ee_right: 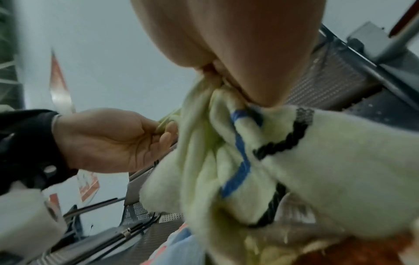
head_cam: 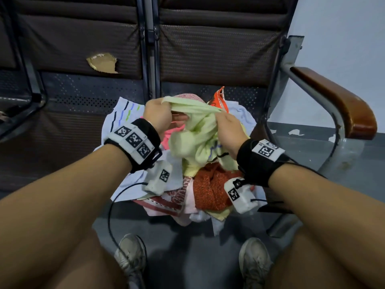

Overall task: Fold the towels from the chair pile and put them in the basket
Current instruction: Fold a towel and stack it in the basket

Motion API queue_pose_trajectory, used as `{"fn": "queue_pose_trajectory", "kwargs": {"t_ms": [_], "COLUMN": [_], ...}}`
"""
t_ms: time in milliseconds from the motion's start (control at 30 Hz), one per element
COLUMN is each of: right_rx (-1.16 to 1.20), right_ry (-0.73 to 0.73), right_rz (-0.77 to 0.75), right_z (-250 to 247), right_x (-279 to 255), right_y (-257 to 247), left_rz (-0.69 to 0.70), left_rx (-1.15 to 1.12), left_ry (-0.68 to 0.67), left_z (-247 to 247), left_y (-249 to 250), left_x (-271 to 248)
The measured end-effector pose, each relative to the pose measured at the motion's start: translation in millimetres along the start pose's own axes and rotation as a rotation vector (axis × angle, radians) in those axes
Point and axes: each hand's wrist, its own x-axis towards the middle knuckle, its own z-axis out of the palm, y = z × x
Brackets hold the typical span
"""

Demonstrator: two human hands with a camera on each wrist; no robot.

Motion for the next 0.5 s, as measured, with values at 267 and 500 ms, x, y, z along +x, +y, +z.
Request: {"fn": "queue_pose_trajectory", "kwargs": {"t_ms": [267, 500], "right_rx": [-0.759, -0.82], "right_ry": [-0.102, -0.226], "right_rz": [-0.317, -0.086], "right_z": [-33, -43], "right_x": [7, 7], "right_y": [18, 29], "left_rz": [0.12, 0.126], "left_rx": [-0.144, -0.021], "left_ry": [0.082, 0.201], "left_z": [-15, -23], "left_y": [8, -3], "left_x": [15, 31]}}
